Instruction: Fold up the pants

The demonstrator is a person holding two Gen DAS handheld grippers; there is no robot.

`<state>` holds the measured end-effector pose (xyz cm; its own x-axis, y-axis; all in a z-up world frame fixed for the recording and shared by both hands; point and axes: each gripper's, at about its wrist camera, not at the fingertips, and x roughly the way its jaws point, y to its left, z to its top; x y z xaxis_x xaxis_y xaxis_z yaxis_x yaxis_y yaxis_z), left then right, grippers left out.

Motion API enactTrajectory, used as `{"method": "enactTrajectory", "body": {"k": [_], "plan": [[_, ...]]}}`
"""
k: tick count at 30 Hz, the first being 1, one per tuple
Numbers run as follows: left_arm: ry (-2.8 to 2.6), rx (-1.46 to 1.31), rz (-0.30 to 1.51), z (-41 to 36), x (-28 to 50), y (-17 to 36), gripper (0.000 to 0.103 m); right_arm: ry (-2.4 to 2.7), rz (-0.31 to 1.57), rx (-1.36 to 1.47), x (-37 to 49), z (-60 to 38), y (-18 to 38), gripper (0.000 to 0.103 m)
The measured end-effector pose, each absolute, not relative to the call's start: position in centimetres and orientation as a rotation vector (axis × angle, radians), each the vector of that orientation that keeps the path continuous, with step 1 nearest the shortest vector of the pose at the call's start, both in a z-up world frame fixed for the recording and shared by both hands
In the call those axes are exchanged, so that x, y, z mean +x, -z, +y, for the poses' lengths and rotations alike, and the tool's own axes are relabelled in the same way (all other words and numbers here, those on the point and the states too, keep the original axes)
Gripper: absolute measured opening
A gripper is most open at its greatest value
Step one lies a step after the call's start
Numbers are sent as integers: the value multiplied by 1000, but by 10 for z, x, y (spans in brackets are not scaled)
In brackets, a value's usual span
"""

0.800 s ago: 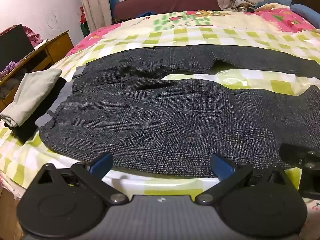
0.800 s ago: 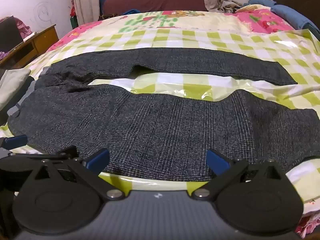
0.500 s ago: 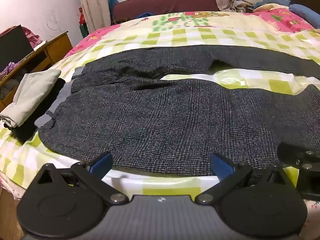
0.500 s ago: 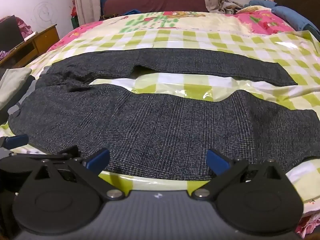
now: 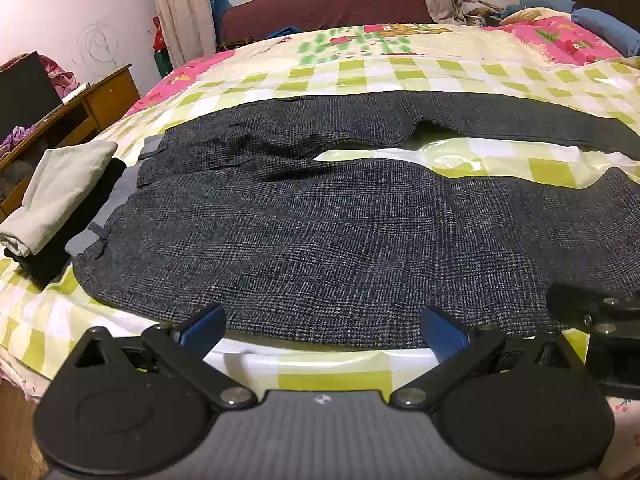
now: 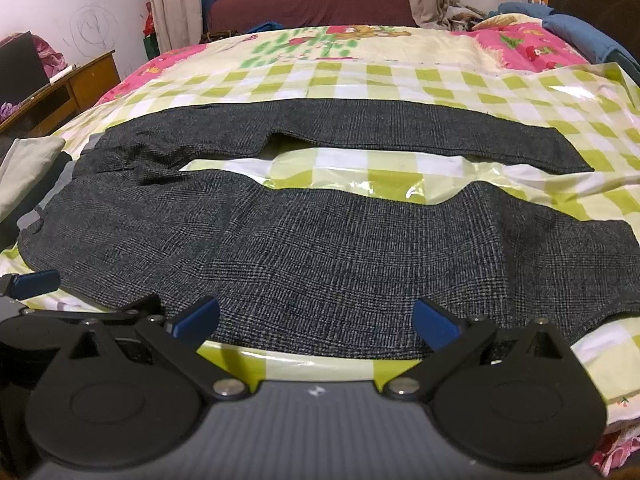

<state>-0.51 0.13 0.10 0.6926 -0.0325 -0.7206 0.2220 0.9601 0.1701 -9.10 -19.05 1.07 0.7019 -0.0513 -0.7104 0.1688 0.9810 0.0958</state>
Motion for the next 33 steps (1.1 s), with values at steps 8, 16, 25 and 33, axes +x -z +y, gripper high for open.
{"method": "enactTrajectory", "body": {"k": [8, 16, 25, 33], "plan": [[142, 255, 793, 0, -7, -2, 103, 123, 783, 157, -91, -190, -11, 102], [143, 258, 786, 0, -9, -2, 103, 123, 782, 153, -92, -190, -12, 102], [155, 264, 762, 1, -9, -3, 103, 103, 769, 138, -89, -186, -16, 102], [165, 262, 761, 1, -11, -4, 103, 109, 767, 136, -91, -188, -15, 102]]}}
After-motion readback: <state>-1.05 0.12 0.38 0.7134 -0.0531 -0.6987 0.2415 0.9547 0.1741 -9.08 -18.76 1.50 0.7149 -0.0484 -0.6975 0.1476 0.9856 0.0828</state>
